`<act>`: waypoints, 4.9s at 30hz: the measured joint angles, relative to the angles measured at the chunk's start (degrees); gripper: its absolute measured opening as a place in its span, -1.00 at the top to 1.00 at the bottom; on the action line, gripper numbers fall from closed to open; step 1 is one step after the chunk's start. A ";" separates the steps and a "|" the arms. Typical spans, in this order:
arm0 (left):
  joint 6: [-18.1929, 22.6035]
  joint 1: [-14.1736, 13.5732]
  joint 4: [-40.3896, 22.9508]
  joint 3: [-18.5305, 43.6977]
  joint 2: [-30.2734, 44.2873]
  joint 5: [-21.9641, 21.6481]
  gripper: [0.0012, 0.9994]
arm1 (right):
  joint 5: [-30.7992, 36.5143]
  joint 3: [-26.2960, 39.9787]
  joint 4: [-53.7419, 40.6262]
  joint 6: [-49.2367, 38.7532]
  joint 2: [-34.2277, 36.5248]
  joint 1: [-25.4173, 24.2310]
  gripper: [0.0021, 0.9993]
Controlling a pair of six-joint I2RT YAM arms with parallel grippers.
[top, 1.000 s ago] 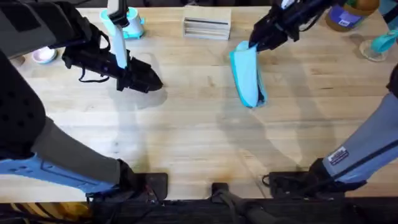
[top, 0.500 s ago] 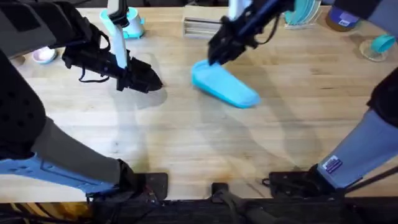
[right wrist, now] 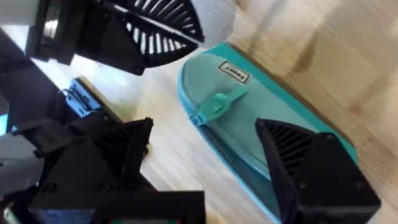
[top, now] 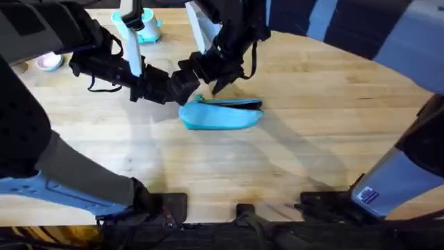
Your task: Unzip the bag, pick up the pens from the table one at a time and place them inside, then zip the bag closed.
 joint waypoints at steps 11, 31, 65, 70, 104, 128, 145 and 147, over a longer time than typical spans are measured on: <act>-0.36 0.00 -0.61 0.00 0.00 -5.90 -0.99 | 1.82 0.02 0.13 0.06 -0.11 -6.83 -1.00; -0.01 0.00 -8.95 0.00 0.00 -11.90 -0.99 | -2.10 0.00 -1.82 10.98 -0.04 -7.71 -1.00; 0.02 0.00 -4.48 -0.02 0.00 -8.59 -0.99 | -4.91 -0.75 6.68 33.09 4.62 -2.16 0.15; 0.02 0.00 -4.48 -0.02 0.00 -8.59 -0.99 | -4.91 -0.75 6.66 33.33 4.62 -2.16 0.37; -0.06 0.00 -4.47 -0.20 0.00 -6.03 -0.99 | -5.37 1.56 4.66 24.55 4.59 -4.59 0.94; 4.28 0.00 -1.94 -8.07 0.00 5.91 -0.99 | -5.33 2.47 2.33 22.08 3.79 -4.70 0.94; 6.00 -3.99 1.73 -8.07 0.00 8.13 0.90 | -5.48 2.48 2.29 21.83 3.78 -6.31 0.94; 6.03 -4.02 1.75 -8.07 0.00 8.11 0.91 | -5.48 2.49 2.29 21.61 3.78 -6.34 0.94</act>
